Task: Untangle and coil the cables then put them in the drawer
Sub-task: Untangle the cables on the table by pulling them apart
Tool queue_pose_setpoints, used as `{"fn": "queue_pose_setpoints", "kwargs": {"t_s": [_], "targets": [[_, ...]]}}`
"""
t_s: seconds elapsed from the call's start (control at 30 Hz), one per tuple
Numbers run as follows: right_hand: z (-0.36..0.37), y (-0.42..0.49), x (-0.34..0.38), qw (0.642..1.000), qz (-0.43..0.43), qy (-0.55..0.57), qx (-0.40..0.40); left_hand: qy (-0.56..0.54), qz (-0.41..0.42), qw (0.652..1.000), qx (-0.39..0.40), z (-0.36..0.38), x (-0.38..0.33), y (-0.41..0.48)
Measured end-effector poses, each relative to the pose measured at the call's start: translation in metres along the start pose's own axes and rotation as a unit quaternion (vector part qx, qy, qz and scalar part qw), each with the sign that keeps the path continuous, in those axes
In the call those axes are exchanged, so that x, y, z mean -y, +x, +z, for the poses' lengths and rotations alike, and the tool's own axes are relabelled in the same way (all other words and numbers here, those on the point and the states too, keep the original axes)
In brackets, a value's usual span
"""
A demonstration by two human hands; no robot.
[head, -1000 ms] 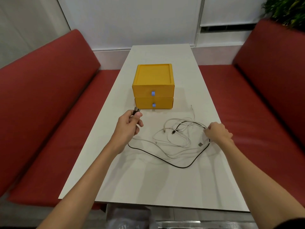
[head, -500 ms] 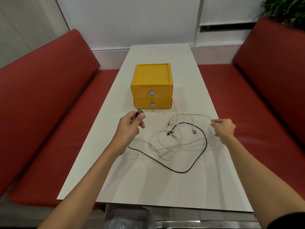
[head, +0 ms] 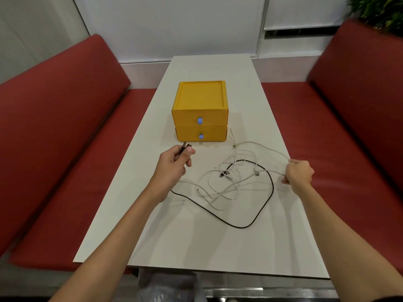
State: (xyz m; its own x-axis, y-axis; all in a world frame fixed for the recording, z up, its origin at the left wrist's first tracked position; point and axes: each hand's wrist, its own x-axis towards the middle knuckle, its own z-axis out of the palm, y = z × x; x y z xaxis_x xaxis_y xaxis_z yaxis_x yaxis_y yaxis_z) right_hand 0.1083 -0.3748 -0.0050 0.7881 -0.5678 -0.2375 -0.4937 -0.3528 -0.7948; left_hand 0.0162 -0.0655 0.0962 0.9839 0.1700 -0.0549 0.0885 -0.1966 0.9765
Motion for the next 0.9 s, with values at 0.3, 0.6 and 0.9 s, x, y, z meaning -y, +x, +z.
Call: {"fn": "queue_pose_setpoints", "kwargs": {"t_s": [0.3,0.6,0.9], "targets": [[0.005,-0.017,-0.002,0.903,-0.114,-0.399,0.108,-0.006,-0.011,1.0,0.013,0.0,0.0,-0.003],[-0.002,-0.014,0.026,0.912,-0.163,-0.362,0.102,-0.009,-0.01,1.0,0.028,-0.002,-0.004,-0.005],[0.035,-0.028,0.031,0.885,-0.309,-0.29,0.194,-0.023,-0.01,1.0,0.015,-0.001,-0.002,-0.01]]}}
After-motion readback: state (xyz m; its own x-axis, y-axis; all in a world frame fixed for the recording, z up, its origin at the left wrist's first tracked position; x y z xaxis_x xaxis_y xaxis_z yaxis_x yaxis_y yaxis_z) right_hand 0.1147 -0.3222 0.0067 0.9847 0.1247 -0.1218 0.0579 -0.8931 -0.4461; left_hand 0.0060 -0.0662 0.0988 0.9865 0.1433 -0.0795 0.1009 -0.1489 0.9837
